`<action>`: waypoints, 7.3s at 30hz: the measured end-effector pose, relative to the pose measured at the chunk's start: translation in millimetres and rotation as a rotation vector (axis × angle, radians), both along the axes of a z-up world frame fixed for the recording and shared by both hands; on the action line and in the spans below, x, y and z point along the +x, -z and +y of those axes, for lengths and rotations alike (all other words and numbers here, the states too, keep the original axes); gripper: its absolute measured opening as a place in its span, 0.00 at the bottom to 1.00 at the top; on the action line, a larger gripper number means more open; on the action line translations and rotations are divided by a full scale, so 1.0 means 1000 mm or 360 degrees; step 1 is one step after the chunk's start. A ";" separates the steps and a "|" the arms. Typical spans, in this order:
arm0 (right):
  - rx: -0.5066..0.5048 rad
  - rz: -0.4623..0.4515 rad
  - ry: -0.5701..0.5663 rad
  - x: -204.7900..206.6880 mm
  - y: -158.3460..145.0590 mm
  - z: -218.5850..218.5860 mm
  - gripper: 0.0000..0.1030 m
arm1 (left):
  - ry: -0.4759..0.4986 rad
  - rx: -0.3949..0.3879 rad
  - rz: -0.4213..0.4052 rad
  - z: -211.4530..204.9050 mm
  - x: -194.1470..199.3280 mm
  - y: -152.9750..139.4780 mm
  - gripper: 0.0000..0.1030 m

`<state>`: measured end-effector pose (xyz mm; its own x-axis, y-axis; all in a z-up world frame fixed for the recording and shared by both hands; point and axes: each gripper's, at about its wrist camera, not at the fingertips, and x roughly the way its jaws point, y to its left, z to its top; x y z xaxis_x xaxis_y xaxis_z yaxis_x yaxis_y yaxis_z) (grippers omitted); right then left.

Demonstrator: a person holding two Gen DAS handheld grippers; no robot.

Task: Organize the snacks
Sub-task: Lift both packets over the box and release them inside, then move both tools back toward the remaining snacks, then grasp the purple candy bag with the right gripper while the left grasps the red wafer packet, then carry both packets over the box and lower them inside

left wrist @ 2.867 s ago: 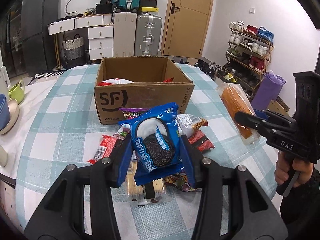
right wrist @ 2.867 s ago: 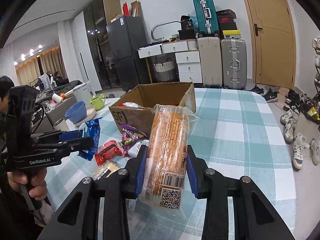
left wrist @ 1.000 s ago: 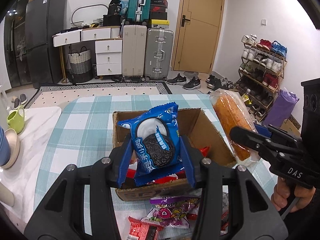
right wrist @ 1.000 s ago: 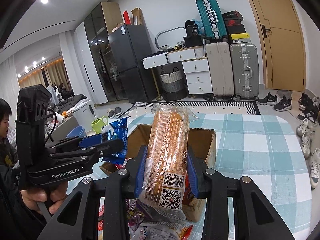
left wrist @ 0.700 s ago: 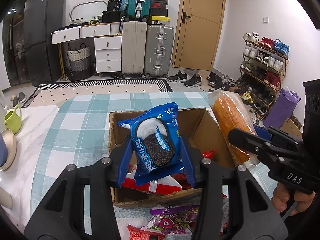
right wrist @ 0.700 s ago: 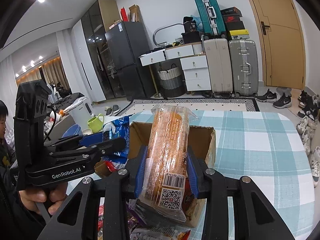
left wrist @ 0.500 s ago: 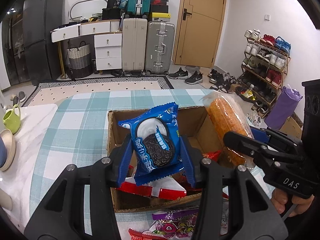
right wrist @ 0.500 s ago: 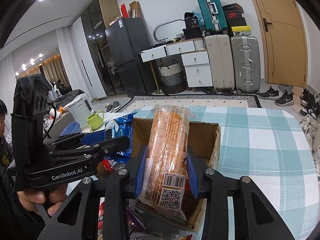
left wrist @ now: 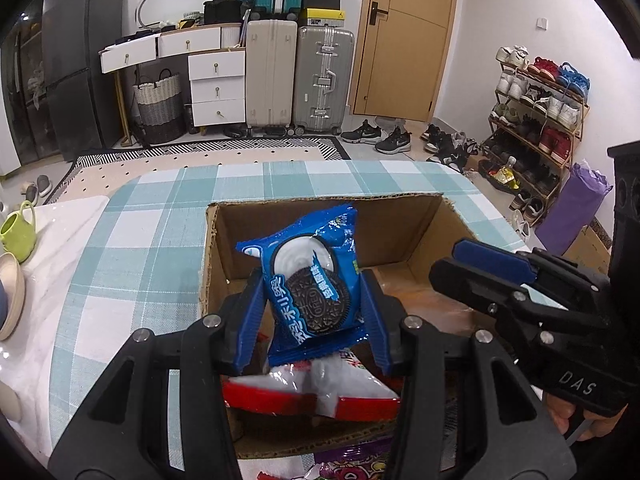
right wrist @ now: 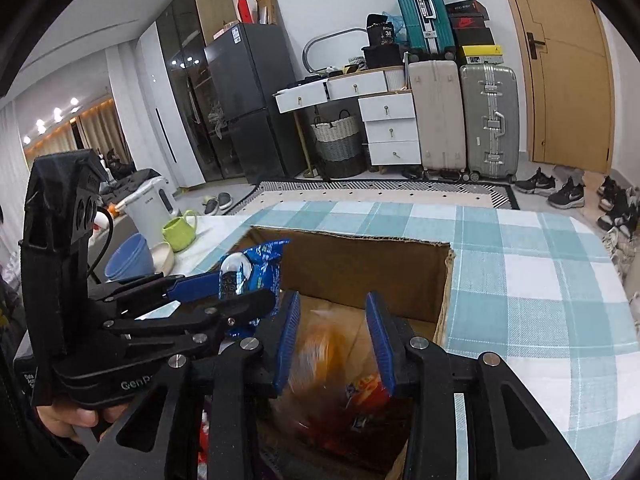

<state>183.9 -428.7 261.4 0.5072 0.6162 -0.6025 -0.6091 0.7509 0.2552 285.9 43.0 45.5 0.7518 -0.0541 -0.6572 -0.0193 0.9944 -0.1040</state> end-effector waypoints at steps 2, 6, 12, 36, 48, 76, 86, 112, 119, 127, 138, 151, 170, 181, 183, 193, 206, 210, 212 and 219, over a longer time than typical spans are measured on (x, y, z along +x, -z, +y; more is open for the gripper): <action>-0.0001 0.0004 -0.0018 0.000 0.001 0.001 0.35 | -0.0001 -0.0011 0.0017 0.003 0.005 0.005 0.42; -0.0043 -0.0018 -0.0010 -0.004 0.002 -0.001 0.38 | 0.0006 -0.0016 0.0052 0.005 0.011 0.016 0.42; -0.0062 -0.0058 0.0067 -0.014 -0.007 -0.017 0.69 | 0.0024 -0.0045 0.0050 0.008 0.006 0.015 0.52; -0.0099 0.0027 0.0134 -0.108 -0.020 -0.084 1.00 | -0.0151 -0.0017 -0.0010 0.028 -0.142 -0.019 0.99; -0.0121 0.0103 0.0115 -0.150 -0.013 -0.090 1.00 | -0.0145 0.0022 0.0028 0.026 -0.187 -0.013 0.99; -0.0158 0.0373 -0.0158 -0.191 0.046 -0.056 0.84 | -0.0162 -0.0023 0.0249 0.027 -0.193 0.048 0.99; -0.0157 0.0399 -0.0180 -0.194 0.060 -0.040 0.67 | -0.0164 -0.0082 0.0330 0.037 -0.178 0.073 0.99; 0.0033 0.0203 -0.0095 -0.203 0.019 -0.075 0.46 | -0.0106 -0.0026 0.0411 0.032 -0.146 0.092 0.93; 0.0039 0.0190 -0.0001 -0.191 0.016 -0.089 0.46 | 0.0047 -0.0060 0.0390 0.023 -0.141 0.095 0.47; 0.0065 0.0180 0.0038 -0.185 0.014 -0.097 0.46 | 0.0030 -0.0080 0.0348 0.028 -0.146 0.093 0.40; 0.0116 0.0116 0.0040 -0.183 -0.005 -0.099 0.46 | 0.0022 -0.0120 0.0203 0.030 -0.172 0.057 0.40; 0.0129 -0.0002 0.0053 -0.167 -0.035 -0.100 0.46 | 0.0012 -0.0130 0.0015 0.021 -0.184 -0.001 0.40; 0.0140 -0.0081 0.0066 -0.126 -0.061 -0.088 0.46 | 0.0017 -0.0099 -0.0101 0.010 -0.153 -0.052 0.40; 0.0153 -0.0103 0.0072 -0.102 -0.068 -0.079 0.46 | 0.0014 -0.0076 -0.0123 0.011 -0.123 -0.062 0.40; 0.0151 -0.0107 0.0077 -0.100 -0.069 -0.078 0.46 | 0.0017 -0.0074 -0.0124 0.010 -0.119 -0.063 0.40; 0.0164 -0.0117 0.0082 -0.083 -0.076 -0.070 0.46 | 0.0025 -0.0055 -0.0136 0.006 -0.095 -0.069 0.40; 0.0142 -0.0109 0.0064 -0.055 -0.068 -0.055 0.46 | 0.0029 -0.0048 -0.0103 0.008 -0.054 -0.055 0.40; 0.0125 -0.0107 0.0056 -0.044 -0.063 -0.049 0.46 | 0.0023 -0.0054 -0.0087 0.011 -0.044 -0.047 0.40; 0.0120 -0.0108 0.0057 -0.039 -0.059 -0.047 0.46 | 0.0016 -0.0045 -0.0082 0.013 -0.038 -0.043 0.40; 0.0095 -0.0077 0.0049 -0.021 -0.044 -0.038 0.46 | 0.0005 -0.0027 -0.0049 0.016 -0.020 -0.032 0.40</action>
<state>163.0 -467.2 305.3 0.5541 0.6339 -0.5396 -0.5986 0.7538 0.2709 265.8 58.9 78.0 0.7715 -0.0673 -0.6327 -0.0129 0.9925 -0.1213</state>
